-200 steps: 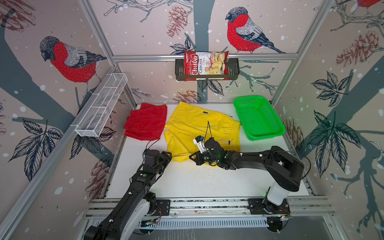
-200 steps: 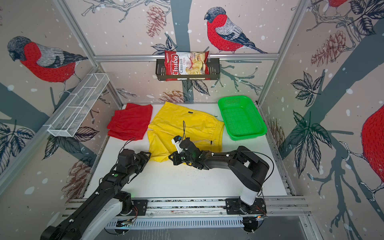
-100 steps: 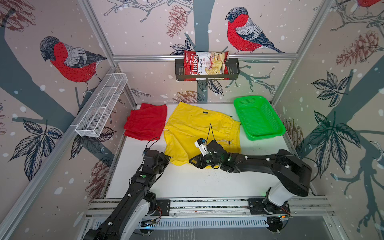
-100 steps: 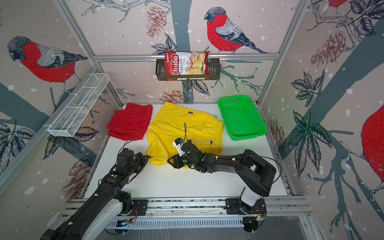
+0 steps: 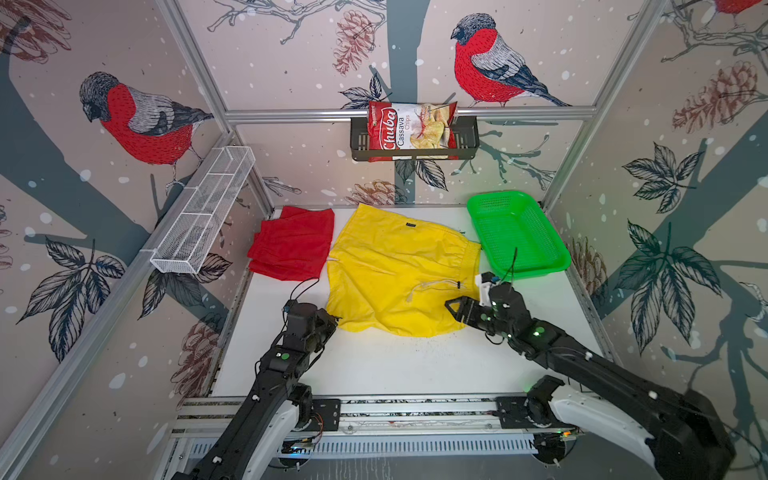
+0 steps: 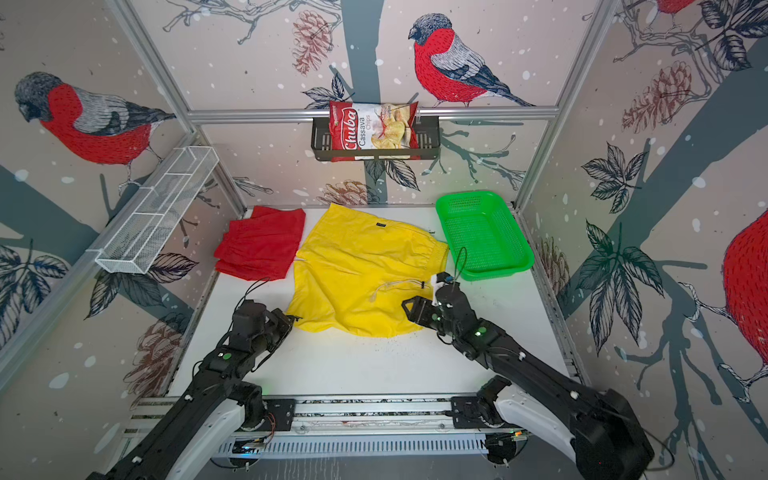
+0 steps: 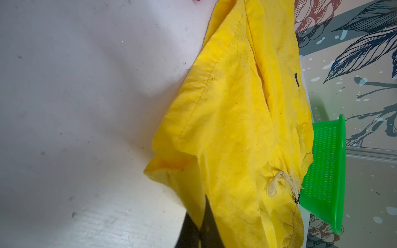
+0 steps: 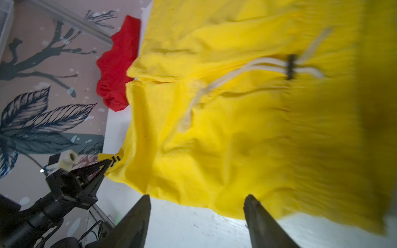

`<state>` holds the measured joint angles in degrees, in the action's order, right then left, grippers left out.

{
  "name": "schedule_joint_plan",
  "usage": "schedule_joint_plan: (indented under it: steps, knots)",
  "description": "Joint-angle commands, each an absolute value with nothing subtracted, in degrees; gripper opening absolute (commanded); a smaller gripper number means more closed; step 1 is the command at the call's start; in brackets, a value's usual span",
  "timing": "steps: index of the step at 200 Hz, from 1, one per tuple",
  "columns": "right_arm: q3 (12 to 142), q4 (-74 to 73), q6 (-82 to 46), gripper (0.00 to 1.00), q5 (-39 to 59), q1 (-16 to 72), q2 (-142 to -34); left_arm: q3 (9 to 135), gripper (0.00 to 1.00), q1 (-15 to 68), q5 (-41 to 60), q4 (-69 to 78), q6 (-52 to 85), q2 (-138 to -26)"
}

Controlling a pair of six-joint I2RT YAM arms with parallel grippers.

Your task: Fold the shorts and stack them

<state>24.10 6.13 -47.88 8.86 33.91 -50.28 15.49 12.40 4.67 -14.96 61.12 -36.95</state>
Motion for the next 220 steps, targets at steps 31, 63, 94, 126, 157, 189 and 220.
schedule_joint_plan:
  steps: [31,63,94,126,157,189,220]
  knots:
    - [14.3,6.5,-38.8,0.69,29.0,9.1,-43.6,14.6,0.0,12.4,5.5,-13.4,59.4,-37.1]
    - [11.8,-1.2,-34.0,0.66,34.0,3.3,-49.1,13.9,0.0,12.4,6.0,-12.3,59.5,-37.2]
    - [12.3,-7.1,-30.3,0.64,39.6,3.3,-57.4,13.6,0.0,12.4,6.2,-11.8,59.1,-37.4]
    - [12.7,-12.8,-30.5,0.62,40.2,5.2,-62.6,13.6,0.0,12.4,6.6,-11.6,59.3,-37.6]
    - [12.5,-14.9,-30.3,0.63,38.3,8.0,-65.5,13.5,0.0,12.4,6.4,-11.2,59.6,-37.4]
    - [11.7,-16.8,-30.1,0.62,36.1,10.1,-68.5,13.7,0.0,12.3,6.4,-10.9,59.3,-37.7]
    - [11.9,-16.9,-30.5,0.64,31.8,10.6,-68.0,14.1,0.0,12.4,6.6,-11.1,59.1,-37.7]
